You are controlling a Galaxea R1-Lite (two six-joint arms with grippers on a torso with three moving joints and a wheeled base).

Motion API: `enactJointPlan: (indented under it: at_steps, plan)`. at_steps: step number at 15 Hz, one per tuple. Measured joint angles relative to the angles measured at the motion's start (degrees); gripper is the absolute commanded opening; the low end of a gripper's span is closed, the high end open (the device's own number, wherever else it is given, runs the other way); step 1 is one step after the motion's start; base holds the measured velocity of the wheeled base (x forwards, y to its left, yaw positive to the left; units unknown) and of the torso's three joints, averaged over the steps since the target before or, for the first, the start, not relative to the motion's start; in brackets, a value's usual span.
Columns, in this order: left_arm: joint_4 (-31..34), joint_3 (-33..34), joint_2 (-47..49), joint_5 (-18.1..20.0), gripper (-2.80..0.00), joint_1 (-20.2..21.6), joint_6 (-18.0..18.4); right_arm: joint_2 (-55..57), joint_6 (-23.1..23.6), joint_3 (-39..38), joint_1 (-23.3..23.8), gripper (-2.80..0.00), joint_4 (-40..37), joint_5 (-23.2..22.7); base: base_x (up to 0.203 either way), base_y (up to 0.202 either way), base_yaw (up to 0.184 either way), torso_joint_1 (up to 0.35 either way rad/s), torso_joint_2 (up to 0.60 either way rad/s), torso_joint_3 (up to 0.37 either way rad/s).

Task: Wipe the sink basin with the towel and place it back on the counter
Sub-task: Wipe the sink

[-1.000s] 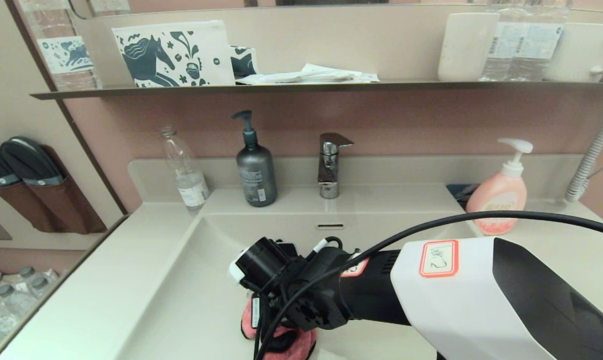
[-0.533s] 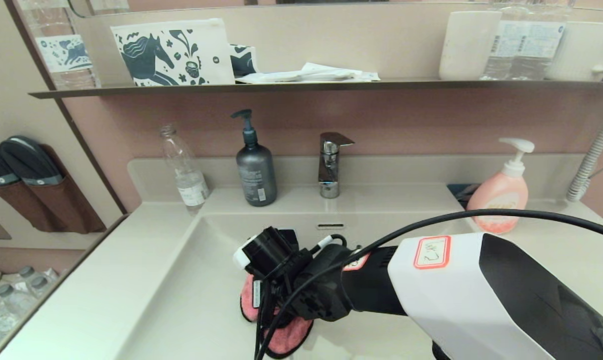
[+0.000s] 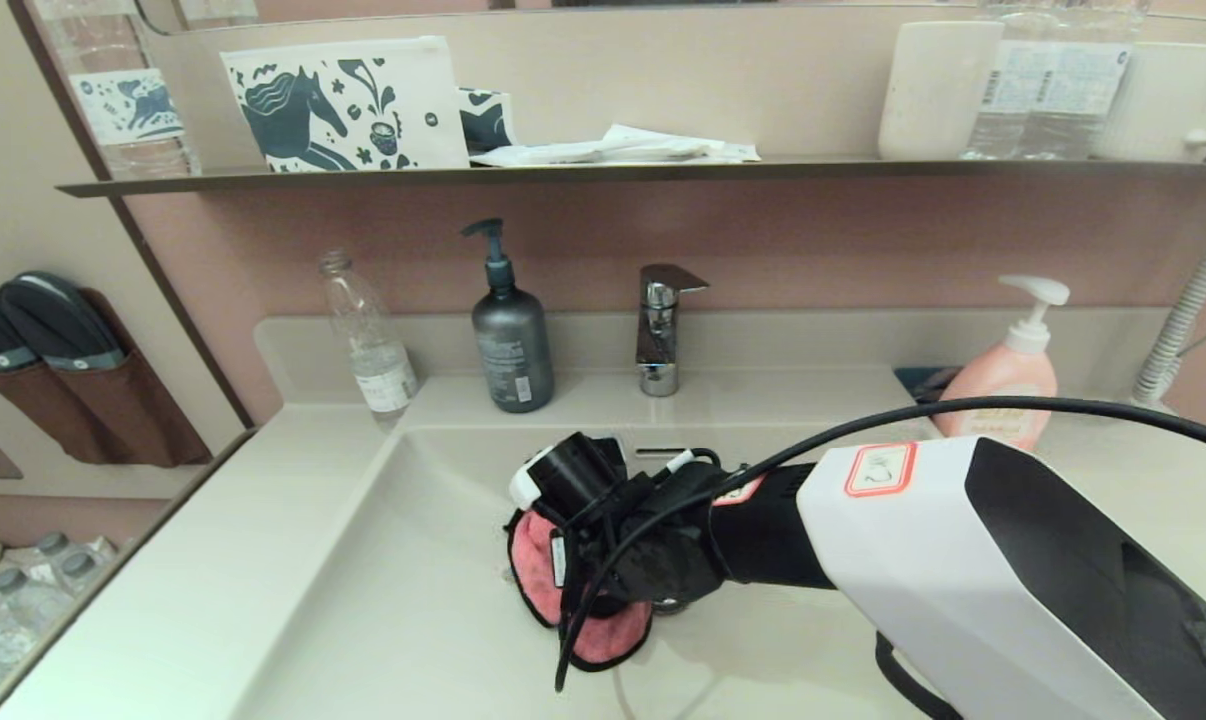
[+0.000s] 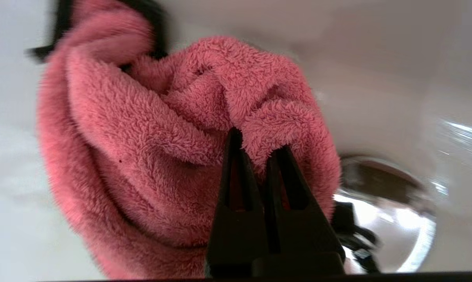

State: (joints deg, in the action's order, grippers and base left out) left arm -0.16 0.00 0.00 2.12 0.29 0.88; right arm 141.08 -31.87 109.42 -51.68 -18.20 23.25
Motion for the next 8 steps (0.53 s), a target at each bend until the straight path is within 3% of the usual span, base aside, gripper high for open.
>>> enactJointPlan:
  at_steps: [4,8]
  plan:
    - [0.0,0.0,0.0,-0.01,-2.8,-0.02,0.0,-0.51,0.0,-0.27,2.15,-2.8,-5.01,5.11,0.0,0.0,0.0,0.0,0.0,0.0]
    - [0.0,0.0,0.0,-0.01,-2.8,-0.02,0.0,-3.29,-0.22,-3.95,5.1,-2.8,-6.88,7.14,0.0,0.0,0.0,0.0,0.0,0.0]
